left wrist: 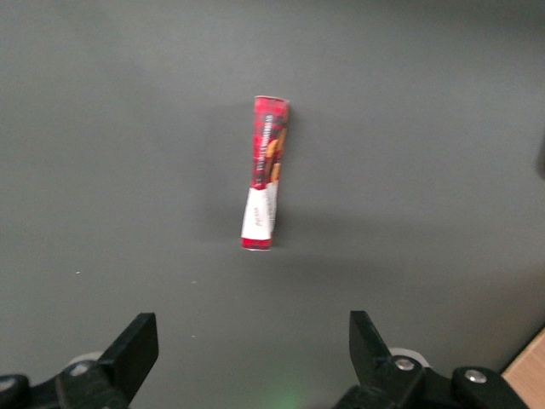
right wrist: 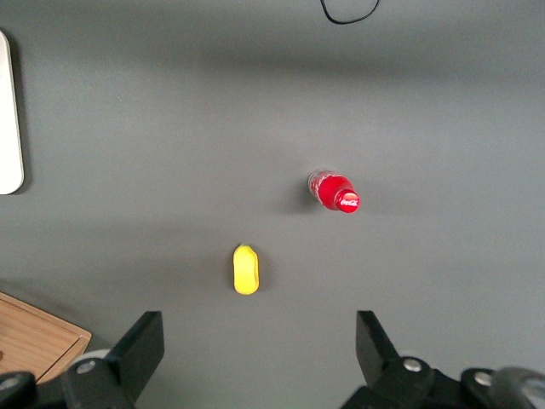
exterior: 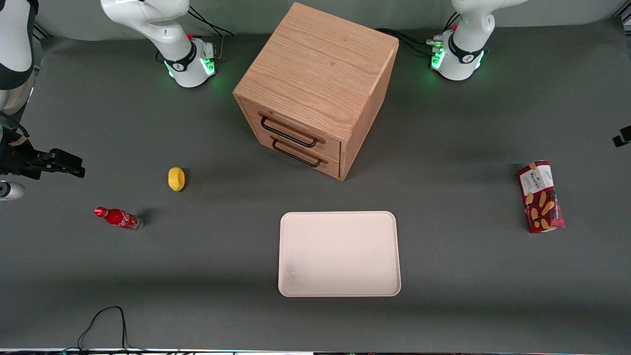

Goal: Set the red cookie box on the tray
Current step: 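Move the left gripper down toward the red shortbread box, then close the left gripper on the end of the red shortbread box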

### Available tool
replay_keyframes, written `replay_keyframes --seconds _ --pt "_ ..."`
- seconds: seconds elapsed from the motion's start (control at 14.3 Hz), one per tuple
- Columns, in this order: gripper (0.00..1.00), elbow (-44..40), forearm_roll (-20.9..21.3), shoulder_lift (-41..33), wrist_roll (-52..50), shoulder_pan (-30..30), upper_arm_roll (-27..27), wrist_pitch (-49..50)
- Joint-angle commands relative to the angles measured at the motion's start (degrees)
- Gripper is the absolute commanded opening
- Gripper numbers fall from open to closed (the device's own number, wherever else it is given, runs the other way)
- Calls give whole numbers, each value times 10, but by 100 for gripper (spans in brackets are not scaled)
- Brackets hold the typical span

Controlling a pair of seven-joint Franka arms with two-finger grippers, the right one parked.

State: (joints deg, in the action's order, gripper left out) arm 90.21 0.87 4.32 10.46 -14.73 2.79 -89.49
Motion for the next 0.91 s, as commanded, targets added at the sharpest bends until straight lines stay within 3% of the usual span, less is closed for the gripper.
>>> replay_keyframes --seconds 0.0,0.35,0.84 --pt "100 22 4 -7 10 -8 -7 -15" --pt "100 147 3 9 11 -7 -8 -171" --pt "100 270 -2 98 27 -8 -9 -409"
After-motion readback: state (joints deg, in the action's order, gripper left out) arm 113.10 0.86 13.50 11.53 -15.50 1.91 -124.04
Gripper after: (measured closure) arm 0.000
